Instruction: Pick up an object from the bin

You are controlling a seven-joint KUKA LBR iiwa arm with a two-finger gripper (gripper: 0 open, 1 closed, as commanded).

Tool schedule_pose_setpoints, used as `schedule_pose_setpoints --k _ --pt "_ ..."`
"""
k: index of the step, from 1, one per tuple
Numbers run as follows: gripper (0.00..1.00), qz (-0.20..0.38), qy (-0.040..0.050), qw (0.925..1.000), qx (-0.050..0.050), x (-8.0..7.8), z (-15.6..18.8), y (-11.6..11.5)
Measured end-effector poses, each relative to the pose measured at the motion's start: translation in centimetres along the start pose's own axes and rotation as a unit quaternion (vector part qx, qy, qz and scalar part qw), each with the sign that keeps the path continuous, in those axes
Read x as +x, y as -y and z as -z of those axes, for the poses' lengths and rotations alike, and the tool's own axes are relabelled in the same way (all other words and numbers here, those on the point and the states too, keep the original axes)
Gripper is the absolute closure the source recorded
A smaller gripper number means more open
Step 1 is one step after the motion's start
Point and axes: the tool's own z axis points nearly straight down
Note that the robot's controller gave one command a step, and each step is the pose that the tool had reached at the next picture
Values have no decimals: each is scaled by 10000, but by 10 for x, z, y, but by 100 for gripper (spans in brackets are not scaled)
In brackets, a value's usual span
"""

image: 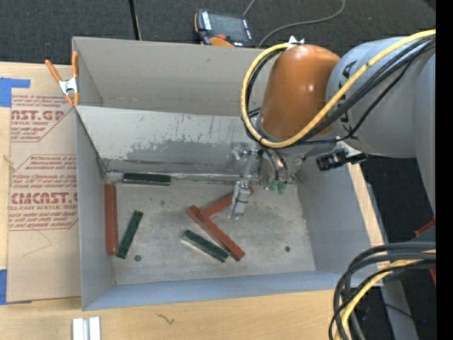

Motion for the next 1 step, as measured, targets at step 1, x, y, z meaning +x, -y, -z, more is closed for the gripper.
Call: schedule_pose_setpoints --k 1 --pt "0 229 -45 9997 13 7 -119 14"
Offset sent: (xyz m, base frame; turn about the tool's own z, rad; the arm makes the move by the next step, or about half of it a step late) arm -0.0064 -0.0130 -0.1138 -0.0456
